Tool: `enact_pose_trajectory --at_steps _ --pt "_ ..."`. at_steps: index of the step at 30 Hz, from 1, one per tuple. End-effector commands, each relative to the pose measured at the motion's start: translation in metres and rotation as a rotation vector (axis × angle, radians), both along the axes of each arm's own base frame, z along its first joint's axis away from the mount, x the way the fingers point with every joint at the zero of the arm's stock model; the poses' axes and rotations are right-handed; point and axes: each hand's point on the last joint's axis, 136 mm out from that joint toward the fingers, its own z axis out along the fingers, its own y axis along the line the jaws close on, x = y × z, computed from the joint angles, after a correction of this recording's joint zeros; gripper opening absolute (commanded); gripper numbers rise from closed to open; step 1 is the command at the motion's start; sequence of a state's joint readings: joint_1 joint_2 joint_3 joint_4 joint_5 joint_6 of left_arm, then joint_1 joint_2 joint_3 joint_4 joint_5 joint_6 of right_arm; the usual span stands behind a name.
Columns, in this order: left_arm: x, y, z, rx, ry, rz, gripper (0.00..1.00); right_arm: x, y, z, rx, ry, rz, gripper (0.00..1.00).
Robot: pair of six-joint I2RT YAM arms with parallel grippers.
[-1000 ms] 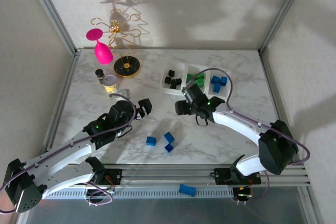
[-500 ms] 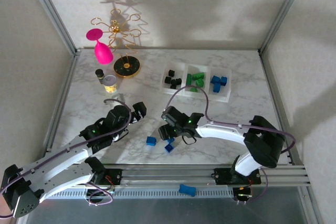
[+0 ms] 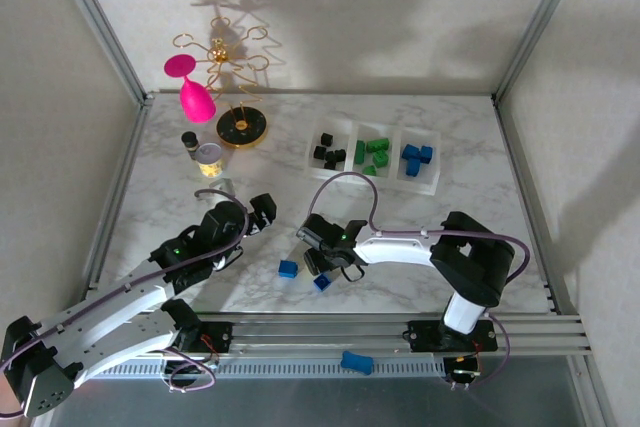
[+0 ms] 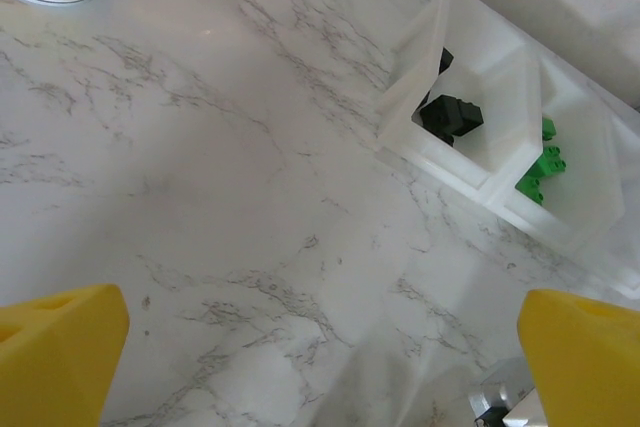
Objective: Sort the legos into containers by color
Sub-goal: Pick up the lego from the bottom-center of the table, then place the lego in the container.
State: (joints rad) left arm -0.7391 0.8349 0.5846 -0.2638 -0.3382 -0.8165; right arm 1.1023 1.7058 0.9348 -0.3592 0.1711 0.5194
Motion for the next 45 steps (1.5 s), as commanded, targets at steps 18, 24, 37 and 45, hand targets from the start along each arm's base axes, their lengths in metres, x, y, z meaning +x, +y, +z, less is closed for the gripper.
enact_pose_trajectory --at_steps 18,24,37,45 --pt "0.005 -0.005 0.006 0.003 -0.008 -0.006 1.00 0.021 0.009 0.034 0.056 -0.056 -0.071 0.32" --pt "0.014 -0.020 0.018 -0.012 -0.036 -0.050 1.00 0.061 -0.017 0.071 0.112 -0.110 -0.194 0.33" --pt "0.037 -0.073 0.032 -0.041 -0.052 -0.204 1.00 0.189 -0.131 0.129 0.129 -0.319 -0.540 0.33" --pt "0.050 -0.093 0.034 -0.047 -0.058 -0.245 1.00 0.254 -0.184 0.119 0.097 -0.379 -0.700 0.32"
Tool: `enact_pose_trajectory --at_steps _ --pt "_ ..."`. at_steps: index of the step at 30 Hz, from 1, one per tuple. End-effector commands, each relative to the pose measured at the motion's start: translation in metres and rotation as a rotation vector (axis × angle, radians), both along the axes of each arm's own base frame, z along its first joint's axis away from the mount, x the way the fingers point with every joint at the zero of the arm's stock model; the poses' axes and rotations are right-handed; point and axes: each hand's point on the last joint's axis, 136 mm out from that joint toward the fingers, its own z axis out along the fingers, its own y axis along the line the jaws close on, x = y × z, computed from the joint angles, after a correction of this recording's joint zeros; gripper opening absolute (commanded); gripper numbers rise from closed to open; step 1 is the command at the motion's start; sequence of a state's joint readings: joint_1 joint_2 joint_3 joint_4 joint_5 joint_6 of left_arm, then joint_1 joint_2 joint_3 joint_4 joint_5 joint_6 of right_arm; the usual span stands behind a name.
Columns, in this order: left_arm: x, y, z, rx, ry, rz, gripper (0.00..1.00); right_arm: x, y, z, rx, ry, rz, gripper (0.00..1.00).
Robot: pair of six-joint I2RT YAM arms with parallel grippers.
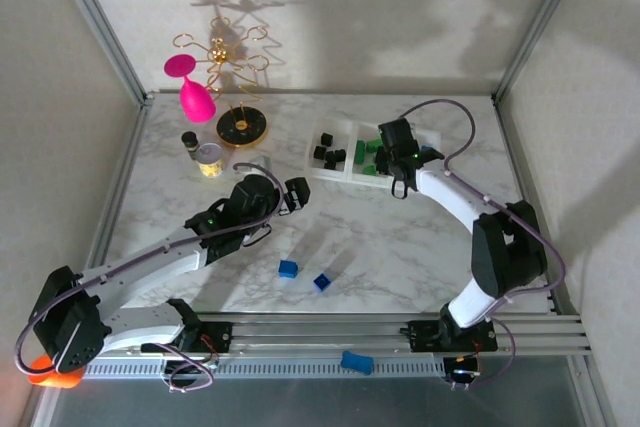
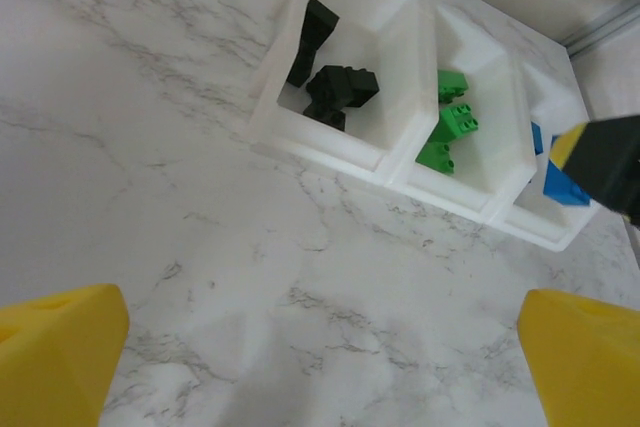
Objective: Sort the legos into containers by color
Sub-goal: Place the lego in the container.
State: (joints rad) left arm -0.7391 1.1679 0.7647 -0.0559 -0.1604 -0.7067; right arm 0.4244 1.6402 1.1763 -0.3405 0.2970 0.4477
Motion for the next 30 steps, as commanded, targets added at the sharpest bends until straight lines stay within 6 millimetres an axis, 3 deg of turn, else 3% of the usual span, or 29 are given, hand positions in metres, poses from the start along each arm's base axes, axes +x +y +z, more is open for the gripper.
enact_pose_trajectory --at_steps 1,7,13,21,26,30 --pt "0.006 -0.014 0.021 -0.034 -0.053 -0.041 1.00 0.028 -0.017 0.001 -0.023 -0.039 -0.044 0.32" --pt "0.009 -0.014 0.021 -0.013 -0.056 -0.039 0.99 0.056 -0.050 0.001 -0.032 -0.049 -0.109 0.32" --pt "0.011 -0.017 0.020 -0.012 -0.058 -0.040 1.00 0.076 -0.073 -0.016 -0.036 -0.019 -0.140 0.31" --pt "0.013 -0.015 0.024 0.002 -0.066 -0.033 1.00 0.089 -0.075 -0.029 -0.053 0.000 -0.130 0.36" --pt "0.013 -0.013 0.027 0.008 -0.072 -0.027 1.00 0.089 -0.074 -0.013 -0.047 -0.025 -0.122 0.48" --pt "0.013 -0.012 0.030 0.009 -0.077 -0.026 1.00 0.084 -0.076 0.005 -0.045 -0.050 -0.123 0.51"
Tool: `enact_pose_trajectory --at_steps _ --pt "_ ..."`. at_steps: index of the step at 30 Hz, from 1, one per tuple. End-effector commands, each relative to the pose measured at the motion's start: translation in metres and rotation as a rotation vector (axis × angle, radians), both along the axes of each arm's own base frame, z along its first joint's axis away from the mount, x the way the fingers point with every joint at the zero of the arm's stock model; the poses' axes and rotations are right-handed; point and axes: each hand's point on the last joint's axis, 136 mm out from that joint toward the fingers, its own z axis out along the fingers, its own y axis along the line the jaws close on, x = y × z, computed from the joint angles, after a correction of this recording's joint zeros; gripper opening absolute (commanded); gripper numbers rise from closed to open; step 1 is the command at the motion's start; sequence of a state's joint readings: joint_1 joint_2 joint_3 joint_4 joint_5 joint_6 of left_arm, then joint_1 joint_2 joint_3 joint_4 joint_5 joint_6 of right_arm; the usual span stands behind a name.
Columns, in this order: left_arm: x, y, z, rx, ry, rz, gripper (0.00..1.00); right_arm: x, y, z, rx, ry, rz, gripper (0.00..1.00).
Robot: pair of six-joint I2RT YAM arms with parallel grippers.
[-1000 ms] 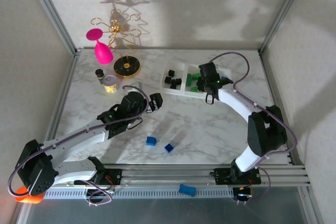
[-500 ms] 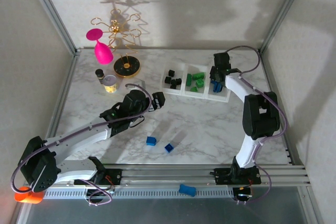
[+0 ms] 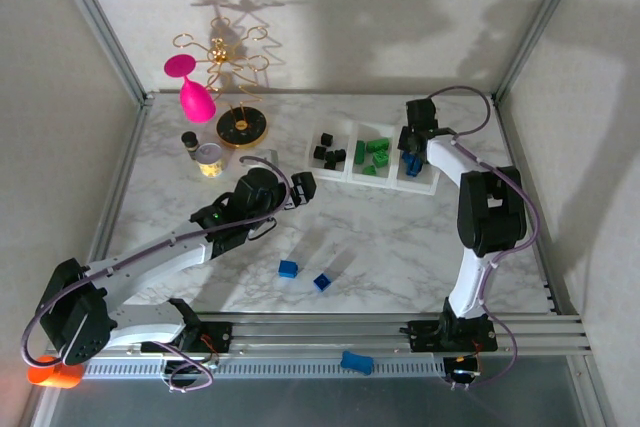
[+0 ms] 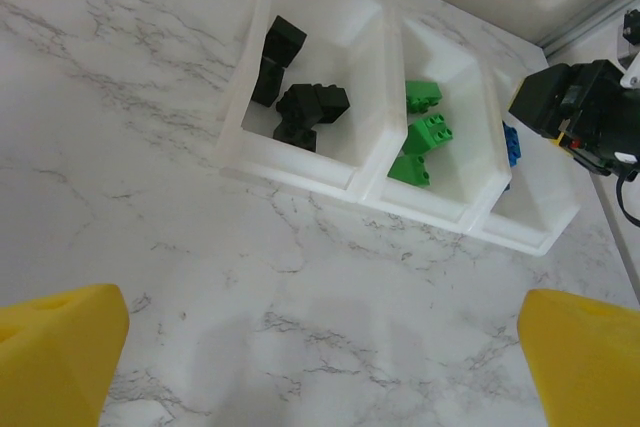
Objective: Sort the legos into containers by color
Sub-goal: Place the lego in the container, then pick up the lego from the bottom-center of the table.
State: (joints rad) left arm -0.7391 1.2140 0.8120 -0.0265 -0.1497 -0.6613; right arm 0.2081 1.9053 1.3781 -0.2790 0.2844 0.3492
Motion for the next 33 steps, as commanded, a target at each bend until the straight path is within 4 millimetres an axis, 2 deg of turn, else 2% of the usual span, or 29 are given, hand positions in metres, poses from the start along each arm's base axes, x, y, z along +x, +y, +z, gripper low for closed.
enact_pose_trajectory --at_steps 1,7,11,15,26,29,33 --pt "0.003 0.001 0.021 -0.006 -0.045 0.006 1.00 0.000 0.003 0.041 0.015 -0.067 0.020 0.51" --pt "-0.004 0.011 0.027 -0.013 -0.063 0.025 1.00 -0.030 0.028 0.065 0.047 -0.087 0.079 0.55" --pt "-0.011 0.023 0.025 0.000 -0.060 0.049 1.00 -0.062 0.056 0.064 0.069 -0.056 0.153 0.58" --pt "-0.020 0.035 0.020 0.007 -0.049 0.073 1.00 -0.100 0.087 0.053 0.080 -0.018 0.250 0.61" --pt "-0.047 0.082 -0.006 0.020 0.004 0.205 1.00 -0.221 0.200 0.014 0.078 0.076 0.654 0.68" --pt "-0.052 0.092 -0.010 0.009 0.007 0.237 1.00 -0.248 0.223 0.001 0.107 0.092 0.744 0.69" --pt "-0.060 0.107 -0.015 0.018 0.025 0.292 1.00 -0.274 0.245 -0.013 0.117 0.097 0.840 0.72"
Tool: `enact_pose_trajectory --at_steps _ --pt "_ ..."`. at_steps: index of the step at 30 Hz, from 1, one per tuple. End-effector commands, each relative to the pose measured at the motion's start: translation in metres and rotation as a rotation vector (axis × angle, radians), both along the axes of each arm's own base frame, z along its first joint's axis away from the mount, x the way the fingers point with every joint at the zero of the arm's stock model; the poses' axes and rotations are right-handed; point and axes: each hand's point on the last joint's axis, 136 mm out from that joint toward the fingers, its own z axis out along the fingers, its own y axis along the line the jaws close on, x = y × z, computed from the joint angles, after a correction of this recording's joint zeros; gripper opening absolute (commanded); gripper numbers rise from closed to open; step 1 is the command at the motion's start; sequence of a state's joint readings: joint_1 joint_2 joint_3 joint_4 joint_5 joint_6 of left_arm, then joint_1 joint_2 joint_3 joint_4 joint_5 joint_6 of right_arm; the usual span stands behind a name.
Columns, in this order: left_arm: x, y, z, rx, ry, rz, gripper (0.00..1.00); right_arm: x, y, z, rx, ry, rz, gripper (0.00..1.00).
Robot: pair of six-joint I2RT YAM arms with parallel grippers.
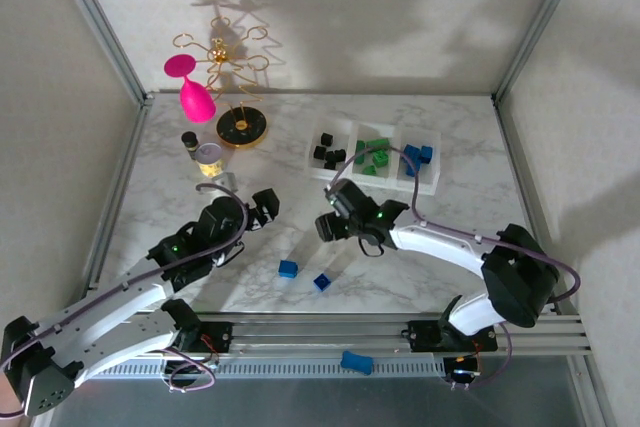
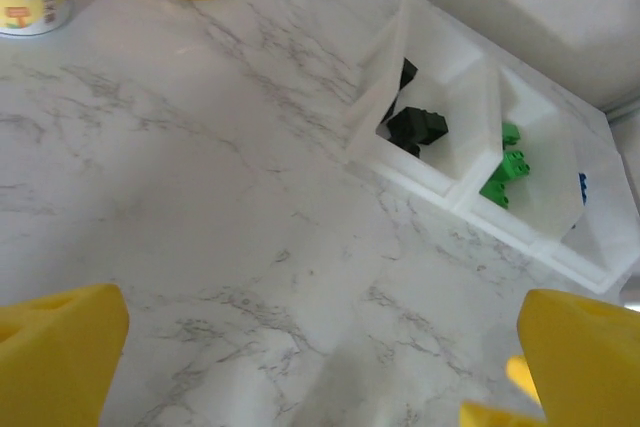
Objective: Sort the legos into containers by color
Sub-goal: Pick up the lego from the bottom-center of the table.
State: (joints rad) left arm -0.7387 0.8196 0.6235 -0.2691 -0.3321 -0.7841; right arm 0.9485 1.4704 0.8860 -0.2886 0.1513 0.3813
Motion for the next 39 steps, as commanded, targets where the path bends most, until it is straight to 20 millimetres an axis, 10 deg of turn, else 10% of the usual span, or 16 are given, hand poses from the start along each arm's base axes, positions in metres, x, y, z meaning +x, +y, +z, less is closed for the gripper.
enact_pose_trajectory --at_steps 1,16,39 --pt "-0.009 0.023 -0.012 0.026 0.030 0.086 1.00 -0.016 0.020 -0.002 0.055 -0.003 0.072 0.73" --pt "-0.025 0.050 -0.013 0.010 0.027 0.163 1.00 -0.083 0.094 -0.022 0.084 -0.008 0.434 0.81" --pt "-0.023 0.052 -0.011 0.012 0.017 0.176 1.00 -0.073 0.118 -0.062 -0.020 -0.020 0.479 0.57"
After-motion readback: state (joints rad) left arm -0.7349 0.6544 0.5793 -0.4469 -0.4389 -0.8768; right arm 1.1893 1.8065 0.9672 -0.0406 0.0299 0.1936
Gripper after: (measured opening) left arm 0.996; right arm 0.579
